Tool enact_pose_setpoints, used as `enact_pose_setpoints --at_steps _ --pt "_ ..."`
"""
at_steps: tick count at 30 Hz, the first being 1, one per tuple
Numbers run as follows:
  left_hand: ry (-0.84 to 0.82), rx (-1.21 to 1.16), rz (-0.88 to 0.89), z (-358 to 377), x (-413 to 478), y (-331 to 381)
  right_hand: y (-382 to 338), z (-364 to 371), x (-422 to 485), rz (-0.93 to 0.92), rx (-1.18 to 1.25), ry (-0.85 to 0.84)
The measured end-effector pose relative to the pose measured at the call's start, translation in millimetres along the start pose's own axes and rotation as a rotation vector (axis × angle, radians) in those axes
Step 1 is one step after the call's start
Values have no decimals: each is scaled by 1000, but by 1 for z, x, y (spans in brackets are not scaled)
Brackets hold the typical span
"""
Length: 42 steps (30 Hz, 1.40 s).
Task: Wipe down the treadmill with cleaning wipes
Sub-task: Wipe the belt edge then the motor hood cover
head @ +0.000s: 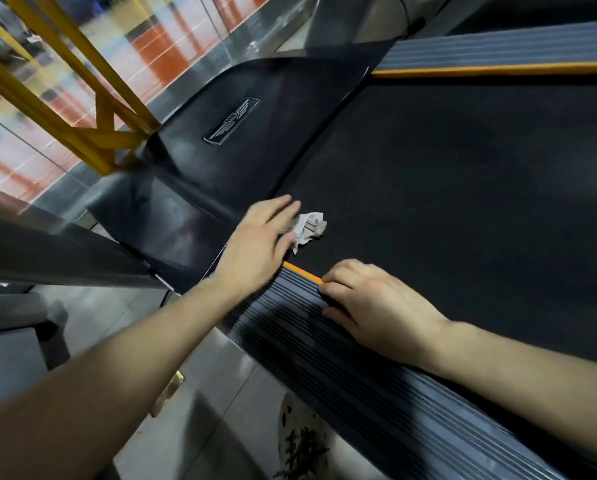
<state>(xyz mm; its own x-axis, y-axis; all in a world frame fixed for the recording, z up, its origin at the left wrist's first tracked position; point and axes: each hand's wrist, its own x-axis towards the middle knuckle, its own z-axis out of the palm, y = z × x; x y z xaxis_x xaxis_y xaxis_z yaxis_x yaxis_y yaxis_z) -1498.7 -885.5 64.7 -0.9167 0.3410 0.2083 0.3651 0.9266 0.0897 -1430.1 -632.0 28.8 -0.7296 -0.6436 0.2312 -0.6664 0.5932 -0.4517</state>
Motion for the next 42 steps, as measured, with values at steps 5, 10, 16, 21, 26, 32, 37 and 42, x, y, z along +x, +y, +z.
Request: enact_pose_setpoints --at_steps 5,10,16,21,26,32,37,42 --pt "-120 135 138 19 16 6 0 7 -7 -6 19 36" --pt "-109 260 125 23 54 -7 -3 8 -5 -4 -27 24" --pt "-157 330 -281 17 108 -5 0 6 -7 13 22 70" --pt "-225 231 -159 2 50 -20 -5 3 -7 6 10 33" --pt "-208 388 -154 7 105 -17 -4 4 -6 14 24 60" --pt "-231 351 -188 11 109 -22 -3 4 -6 6 43 66" --pt "-305 194 -135 -14 39 -32 -2 6 -7 22 38 91" --pt "-348 224 -136 -8 35 -28 -3 5 -7 13 24 105"
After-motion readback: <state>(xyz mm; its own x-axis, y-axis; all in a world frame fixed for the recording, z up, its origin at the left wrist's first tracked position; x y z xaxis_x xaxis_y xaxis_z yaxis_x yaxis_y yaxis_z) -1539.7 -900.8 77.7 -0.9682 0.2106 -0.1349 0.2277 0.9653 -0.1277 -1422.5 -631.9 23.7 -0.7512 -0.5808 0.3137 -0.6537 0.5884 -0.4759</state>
